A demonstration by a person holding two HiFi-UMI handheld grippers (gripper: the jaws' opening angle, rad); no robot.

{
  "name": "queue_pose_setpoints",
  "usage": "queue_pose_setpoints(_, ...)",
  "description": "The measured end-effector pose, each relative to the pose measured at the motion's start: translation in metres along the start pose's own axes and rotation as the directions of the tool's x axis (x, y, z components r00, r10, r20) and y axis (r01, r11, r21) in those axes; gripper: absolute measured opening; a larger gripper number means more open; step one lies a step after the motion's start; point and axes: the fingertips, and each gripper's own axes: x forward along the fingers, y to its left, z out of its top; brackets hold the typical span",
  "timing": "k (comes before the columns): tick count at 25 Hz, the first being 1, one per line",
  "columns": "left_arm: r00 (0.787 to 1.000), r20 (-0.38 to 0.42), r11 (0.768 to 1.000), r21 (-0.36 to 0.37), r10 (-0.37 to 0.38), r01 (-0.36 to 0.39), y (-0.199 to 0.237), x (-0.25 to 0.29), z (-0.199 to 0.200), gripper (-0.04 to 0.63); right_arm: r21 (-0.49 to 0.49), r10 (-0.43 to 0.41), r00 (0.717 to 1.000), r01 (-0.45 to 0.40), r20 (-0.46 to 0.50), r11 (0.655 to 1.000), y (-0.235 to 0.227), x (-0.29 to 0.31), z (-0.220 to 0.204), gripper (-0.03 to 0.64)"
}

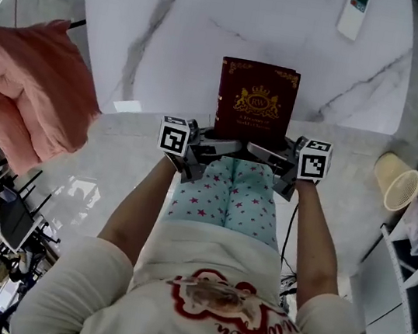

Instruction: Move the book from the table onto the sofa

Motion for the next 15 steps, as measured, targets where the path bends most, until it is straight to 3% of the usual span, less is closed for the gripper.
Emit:
queue_pose_setpoints(8, 0.995, -0.093, 0.989, 0.141, -0.029, 0.042, -0.101, 0.02, 0.028, 0.232, -0.11, 0.0, 1.0, 0.002, 0.017, 0.994, 0.096, -0.015, 0.043, 0.224)
queue_pose_setpoints(15, 0.996, -0.075, 0.956, 0.284, -0.057, 0.077, -0.207, 0.018, 0.073, 0.232, -0.242, -0.008, 1.0, 0.001, -0.026, 0.97, 0.199, -0.004, 0.097, 0.222)
